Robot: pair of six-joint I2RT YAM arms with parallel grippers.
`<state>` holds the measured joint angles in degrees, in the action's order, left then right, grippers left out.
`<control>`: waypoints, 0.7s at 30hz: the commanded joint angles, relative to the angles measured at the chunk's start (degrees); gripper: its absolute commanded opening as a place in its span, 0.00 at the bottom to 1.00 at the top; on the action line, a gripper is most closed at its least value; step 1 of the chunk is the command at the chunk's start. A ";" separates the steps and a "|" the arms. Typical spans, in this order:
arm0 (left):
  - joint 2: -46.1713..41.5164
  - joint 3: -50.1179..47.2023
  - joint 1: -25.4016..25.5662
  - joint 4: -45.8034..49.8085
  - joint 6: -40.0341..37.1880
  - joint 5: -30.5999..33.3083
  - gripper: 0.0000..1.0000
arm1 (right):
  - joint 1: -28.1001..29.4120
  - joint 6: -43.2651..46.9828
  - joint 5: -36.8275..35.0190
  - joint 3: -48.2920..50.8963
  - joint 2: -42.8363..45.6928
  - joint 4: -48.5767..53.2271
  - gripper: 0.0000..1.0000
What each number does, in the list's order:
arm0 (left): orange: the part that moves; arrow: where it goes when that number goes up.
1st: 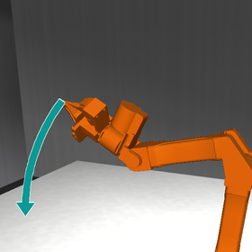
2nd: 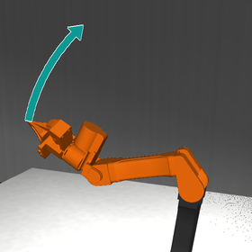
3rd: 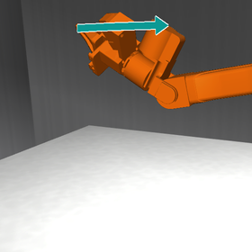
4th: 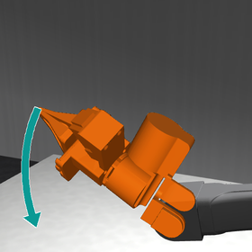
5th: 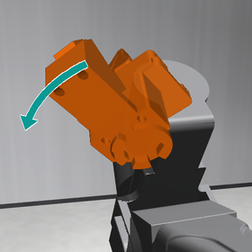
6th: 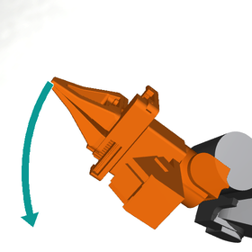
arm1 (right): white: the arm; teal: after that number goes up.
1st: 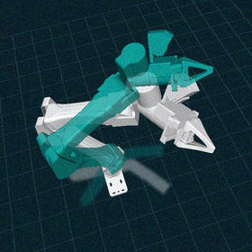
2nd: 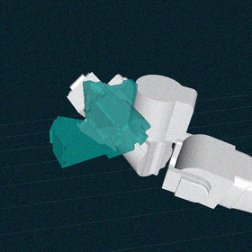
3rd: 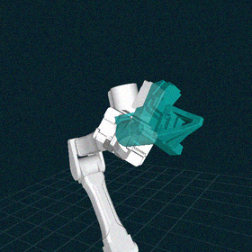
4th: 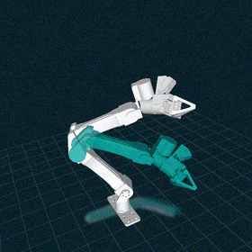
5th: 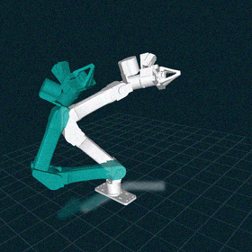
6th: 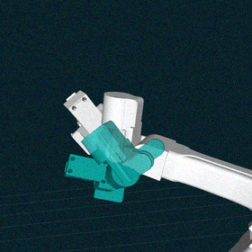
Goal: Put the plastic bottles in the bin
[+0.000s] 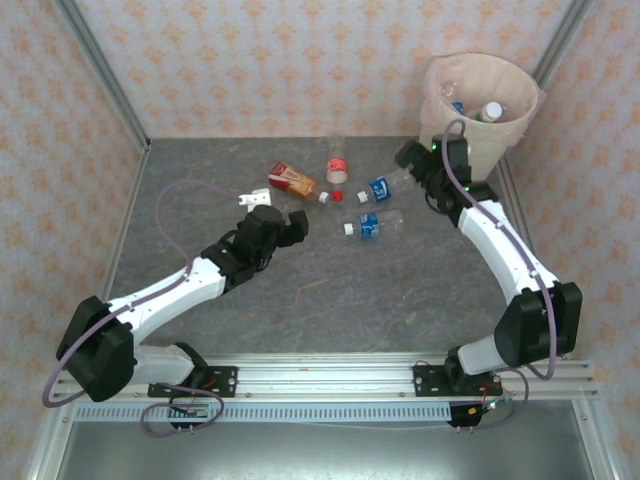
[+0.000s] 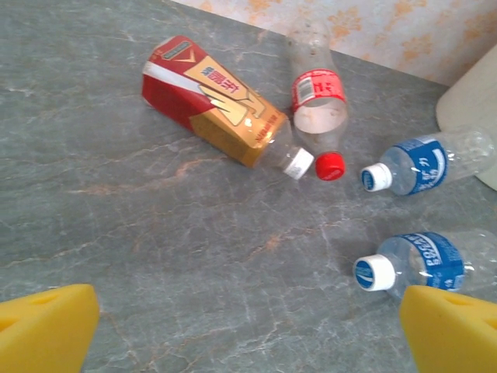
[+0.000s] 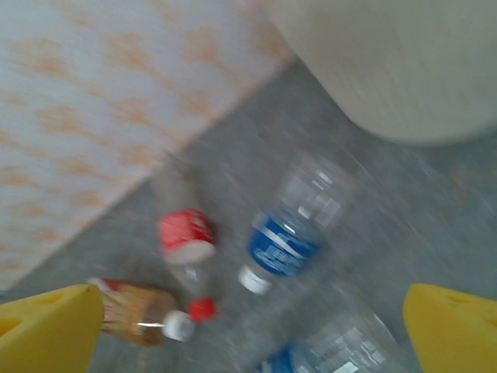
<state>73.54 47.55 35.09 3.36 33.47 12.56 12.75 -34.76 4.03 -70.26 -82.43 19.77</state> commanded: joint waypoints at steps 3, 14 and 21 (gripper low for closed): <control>0.85 0.52 -0.55 2.15 2.12 3.03 1.00 | 2.23 -19.17 -3.35 5.98 -1.50 0.01 0.99; 2.86 1.77 -0.55 3.98 2.57 2.61 1.00 | 8.51 -34.71 1.58 4.89 -13.23 2.17 0.99; 3.77 1.75 -0.55 4.19 2.92 2.48 1.00 | 9.05 -39.48 0.32 4.95 -18.77 -1.69 0.96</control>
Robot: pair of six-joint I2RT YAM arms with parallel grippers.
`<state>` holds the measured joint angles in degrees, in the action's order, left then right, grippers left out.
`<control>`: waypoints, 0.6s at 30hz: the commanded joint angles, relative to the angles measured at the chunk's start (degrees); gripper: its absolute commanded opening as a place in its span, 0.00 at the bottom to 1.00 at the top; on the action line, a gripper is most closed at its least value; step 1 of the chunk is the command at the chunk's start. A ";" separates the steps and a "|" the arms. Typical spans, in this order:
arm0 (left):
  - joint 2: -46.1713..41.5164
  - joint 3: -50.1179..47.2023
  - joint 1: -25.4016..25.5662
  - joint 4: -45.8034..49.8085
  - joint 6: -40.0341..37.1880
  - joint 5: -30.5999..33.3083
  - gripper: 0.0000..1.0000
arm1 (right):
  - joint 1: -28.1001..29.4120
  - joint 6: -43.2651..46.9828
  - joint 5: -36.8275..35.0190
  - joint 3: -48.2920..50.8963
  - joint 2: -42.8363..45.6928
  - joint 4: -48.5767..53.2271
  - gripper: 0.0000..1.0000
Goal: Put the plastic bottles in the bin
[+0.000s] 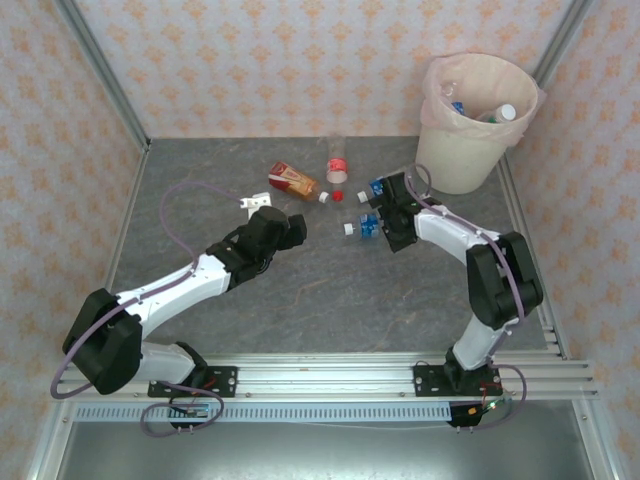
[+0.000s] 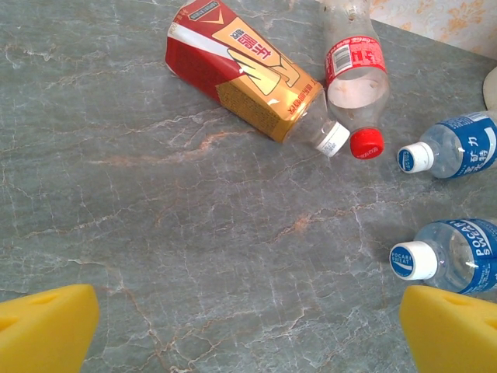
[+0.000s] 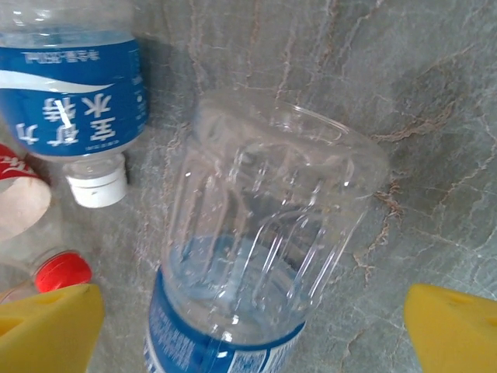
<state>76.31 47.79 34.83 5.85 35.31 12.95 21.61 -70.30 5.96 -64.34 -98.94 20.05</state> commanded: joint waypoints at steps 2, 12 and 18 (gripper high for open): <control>1.10 1.56 -0.24 1.75 1.16 1.95 1.00 | 0.27 -4.09 -2.09 -0.74 -3.72 -2.96 0.90; 0.50 1.28 -0.29 2.15 1.26 2.85 1.00 | 0.28 -2.77 -4.38 6.79 -2.69 -11.29 0.68; 0.67 1.52 -0.29 2.10 1.50 3.07 1.00 | 0.25 8.14 -11.67 10.70 7.22 -12.23 0.50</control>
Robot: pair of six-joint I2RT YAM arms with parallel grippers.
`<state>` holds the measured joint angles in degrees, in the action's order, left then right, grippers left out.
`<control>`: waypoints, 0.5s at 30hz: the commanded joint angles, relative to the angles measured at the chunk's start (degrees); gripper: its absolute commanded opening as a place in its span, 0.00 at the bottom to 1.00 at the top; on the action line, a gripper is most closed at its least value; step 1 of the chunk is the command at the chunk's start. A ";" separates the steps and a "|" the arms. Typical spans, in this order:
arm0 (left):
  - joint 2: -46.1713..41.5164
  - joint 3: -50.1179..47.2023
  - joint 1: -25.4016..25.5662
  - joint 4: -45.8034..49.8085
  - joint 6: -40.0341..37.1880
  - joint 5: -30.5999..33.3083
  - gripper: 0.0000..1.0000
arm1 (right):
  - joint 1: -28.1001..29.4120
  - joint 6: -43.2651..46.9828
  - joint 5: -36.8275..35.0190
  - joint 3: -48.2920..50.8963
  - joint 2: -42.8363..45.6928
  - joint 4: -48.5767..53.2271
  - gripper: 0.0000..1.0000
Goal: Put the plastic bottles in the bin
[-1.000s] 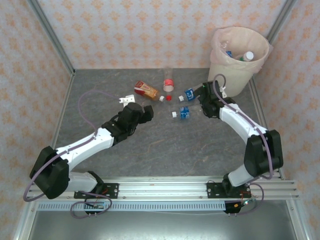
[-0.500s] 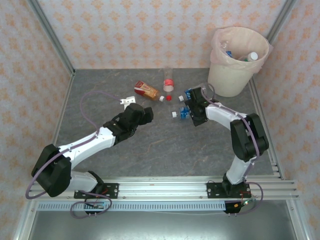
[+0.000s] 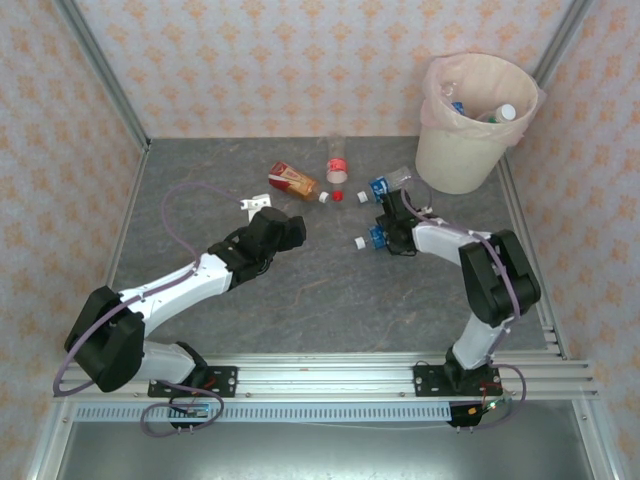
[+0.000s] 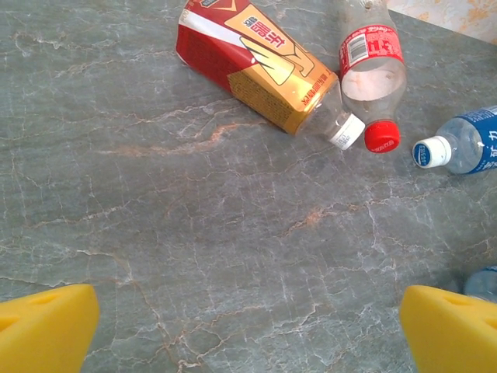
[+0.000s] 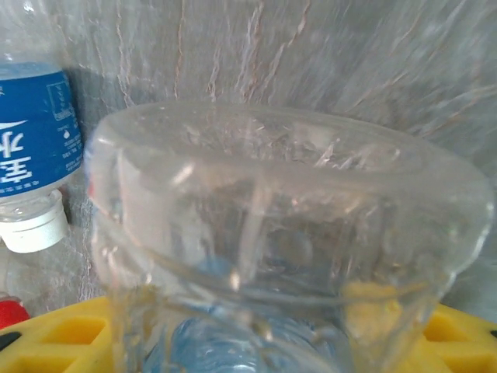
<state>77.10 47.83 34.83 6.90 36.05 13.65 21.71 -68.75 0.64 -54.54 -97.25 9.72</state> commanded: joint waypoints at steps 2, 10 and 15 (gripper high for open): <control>0.09 1.56 -0.29 0.97 1.10 2.67 1.00 | 0.10 11.40 -9.55 1.67 9.94 -2.11 0.44; 1.48 2.65 -0.30 0.84 1.65 2.18 1.00 | -0.79 40.59 -24.06 -5.64 22.25 -4.90 0.35; 1.74 2.72 -0.35 1.01 1.74 1.95 1.00 | -7.96 48.62 -21.78 -17.19 20.35 -6.51 0.35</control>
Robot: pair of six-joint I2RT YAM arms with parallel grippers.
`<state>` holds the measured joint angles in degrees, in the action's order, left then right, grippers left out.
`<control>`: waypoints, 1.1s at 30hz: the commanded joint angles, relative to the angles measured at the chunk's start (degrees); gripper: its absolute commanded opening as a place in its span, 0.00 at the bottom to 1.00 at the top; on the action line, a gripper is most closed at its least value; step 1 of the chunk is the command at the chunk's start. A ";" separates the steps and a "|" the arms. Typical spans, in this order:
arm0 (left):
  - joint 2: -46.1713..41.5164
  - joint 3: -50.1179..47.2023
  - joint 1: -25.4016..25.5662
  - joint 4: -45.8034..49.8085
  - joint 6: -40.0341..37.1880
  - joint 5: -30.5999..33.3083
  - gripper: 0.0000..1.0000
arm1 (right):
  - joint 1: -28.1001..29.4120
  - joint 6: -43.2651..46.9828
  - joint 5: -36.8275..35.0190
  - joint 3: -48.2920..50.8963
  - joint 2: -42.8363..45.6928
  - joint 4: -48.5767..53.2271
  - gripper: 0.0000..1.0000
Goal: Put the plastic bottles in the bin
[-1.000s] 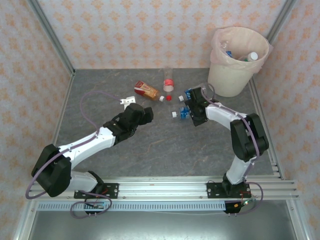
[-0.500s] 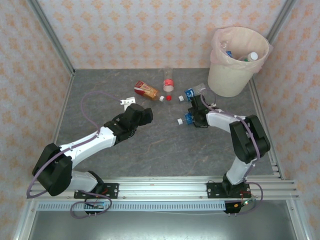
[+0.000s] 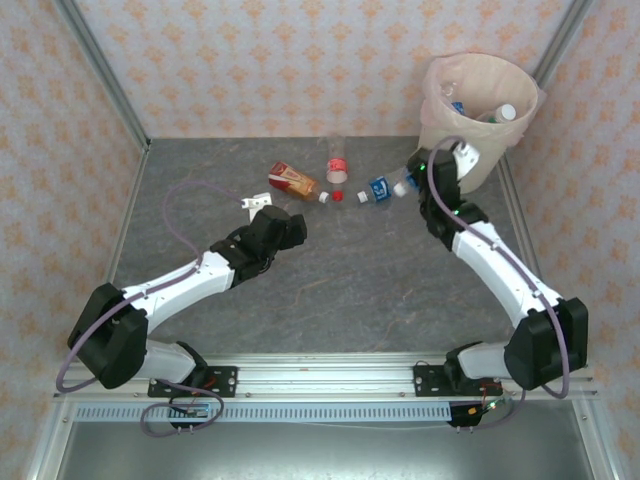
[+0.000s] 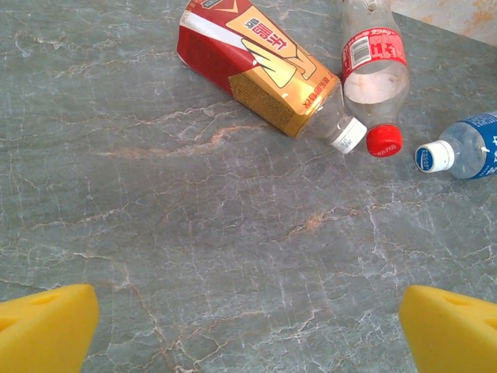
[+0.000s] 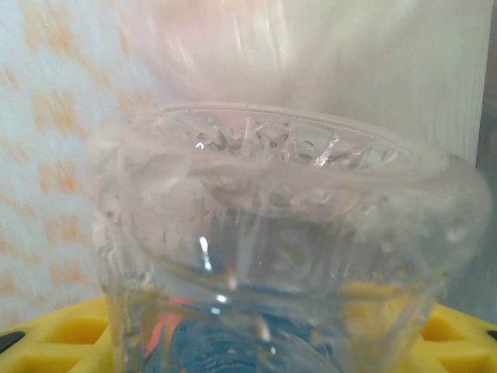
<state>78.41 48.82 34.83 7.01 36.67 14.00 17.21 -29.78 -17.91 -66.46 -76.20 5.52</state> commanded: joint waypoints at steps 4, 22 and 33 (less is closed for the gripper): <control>0.37 1.73 -0.28 1.07 1.21 1.53 1.00 | -8.05 12.14 -0.43 -17.86 -7.35 -0.59 0.36; -1.07 0.93 -0.29 2.62 1.38 3.36 1.00 | -19.37 14.65 -6.03 -73.40 -47.65 18.38 0.72; -0.36 1.20 -0.29 1.73 1.57 2.08 1.00 | -19.59 14.00 1.64 -76.56 -44.57 22.71 0.99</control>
<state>78.50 48.82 34.83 7.64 37.54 14.57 -2.42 -16.23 -19.62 -144.03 -126.82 26.65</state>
